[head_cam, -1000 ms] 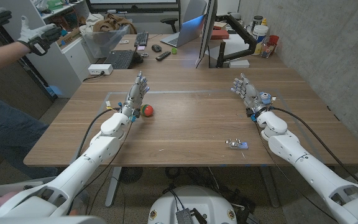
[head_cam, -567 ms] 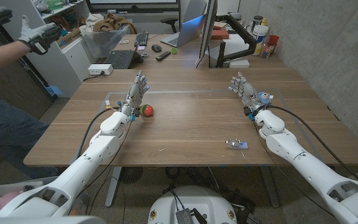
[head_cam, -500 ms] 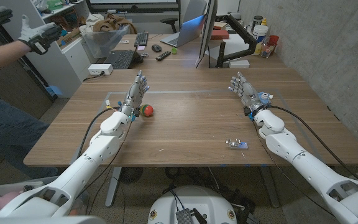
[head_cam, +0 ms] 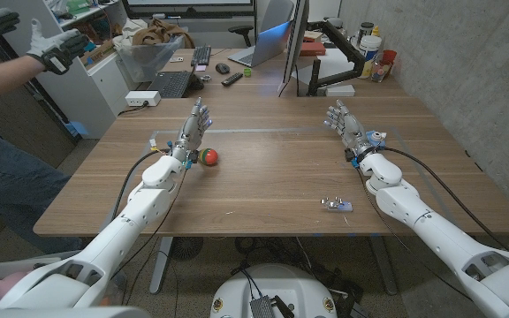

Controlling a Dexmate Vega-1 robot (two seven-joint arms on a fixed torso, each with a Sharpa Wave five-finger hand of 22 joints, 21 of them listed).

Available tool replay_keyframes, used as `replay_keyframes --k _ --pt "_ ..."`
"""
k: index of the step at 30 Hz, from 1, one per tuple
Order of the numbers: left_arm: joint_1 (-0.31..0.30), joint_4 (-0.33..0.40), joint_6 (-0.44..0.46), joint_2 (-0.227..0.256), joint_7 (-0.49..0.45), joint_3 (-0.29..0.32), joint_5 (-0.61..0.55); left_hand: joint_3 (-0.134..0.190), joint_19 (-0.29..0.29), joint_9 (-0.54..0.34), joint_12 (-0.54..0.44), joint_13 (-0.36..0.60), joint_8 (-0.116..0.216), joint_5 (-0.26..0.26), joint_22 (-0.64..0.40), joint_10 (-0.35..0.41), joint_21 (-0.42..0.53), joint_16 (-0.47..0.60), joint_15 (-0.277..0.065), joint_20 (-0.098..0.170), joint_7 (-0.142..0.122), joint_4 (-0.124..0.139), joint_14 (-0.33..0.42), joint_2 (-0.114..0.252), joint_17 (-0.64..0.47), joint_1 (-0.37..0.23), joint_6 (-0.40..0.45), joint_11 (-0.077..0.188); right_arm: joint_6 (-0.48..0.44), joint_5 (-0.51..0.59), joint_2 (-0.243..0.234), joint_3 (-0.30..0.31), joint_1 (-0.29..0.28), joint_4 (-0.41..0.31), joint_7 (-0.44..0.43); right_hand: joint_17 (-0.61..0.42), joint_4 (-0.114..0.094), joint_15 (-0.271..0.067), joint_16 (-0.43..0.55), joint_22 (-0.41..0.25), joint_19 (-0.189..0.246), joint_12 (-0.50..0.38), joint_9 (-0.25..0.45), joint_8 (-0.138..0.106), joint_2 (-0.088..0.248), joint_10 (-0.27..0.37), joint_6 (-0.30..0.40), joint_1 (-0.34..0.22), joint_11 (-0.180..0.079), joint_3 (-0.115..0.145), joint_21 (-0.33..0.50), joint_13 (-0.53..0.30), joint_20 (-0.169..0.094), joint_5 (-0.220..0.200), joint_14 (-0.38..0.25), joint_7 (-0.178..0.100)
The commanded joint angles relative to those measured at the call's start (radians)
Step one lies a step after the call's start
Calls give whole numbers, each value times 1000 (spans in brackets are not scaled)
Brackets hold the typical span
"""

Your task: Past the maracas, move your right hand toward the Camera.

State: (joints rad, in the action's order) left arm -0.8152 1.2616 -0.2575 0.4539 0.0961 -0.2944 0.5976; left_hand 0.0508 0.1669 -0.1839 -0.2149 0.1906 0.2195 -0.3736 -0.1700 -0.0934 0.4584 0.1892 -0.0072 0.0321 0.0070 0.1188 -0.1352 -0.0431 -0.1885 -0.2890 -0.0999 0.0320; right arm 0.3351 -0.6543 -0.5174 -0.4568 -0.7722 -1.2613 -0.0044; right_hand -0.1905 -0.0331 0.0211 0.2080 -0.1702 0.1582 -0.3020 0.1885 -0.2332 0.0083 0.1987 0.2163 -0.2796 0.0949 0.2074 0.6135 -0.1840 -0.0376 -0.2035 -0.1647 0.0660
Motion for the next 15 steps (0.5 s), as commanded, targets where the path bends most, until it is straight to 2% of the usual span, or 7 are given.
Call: replay_keyframes --k 1,15 --pt "16 -16 5 -11 16 12 -13 -5 16 -5 -6 2 8 -5 -4 6 -4 9 0 -6 0 6 2 5 -2 -10 8 7 6 7 0 -20 28 25 3 -3 4 -6 1 -1 3 5 2 1 5 8 10 -9 -3 7 -2 -2 -29 -4 -5 -4" --pt "-3 21 17 5 2 23 -20 -7 8 -5 -8 2 10 -7 -4 19 -10 10 -4 -6 5 4 10 11 0 -15 24 9 21 34 -9 -30 49 28 3 -2 6 -6 0 -2 0 8 2 4 7 12 13 -9 -8 6 -11 -2 -27 -4 -7 -7"
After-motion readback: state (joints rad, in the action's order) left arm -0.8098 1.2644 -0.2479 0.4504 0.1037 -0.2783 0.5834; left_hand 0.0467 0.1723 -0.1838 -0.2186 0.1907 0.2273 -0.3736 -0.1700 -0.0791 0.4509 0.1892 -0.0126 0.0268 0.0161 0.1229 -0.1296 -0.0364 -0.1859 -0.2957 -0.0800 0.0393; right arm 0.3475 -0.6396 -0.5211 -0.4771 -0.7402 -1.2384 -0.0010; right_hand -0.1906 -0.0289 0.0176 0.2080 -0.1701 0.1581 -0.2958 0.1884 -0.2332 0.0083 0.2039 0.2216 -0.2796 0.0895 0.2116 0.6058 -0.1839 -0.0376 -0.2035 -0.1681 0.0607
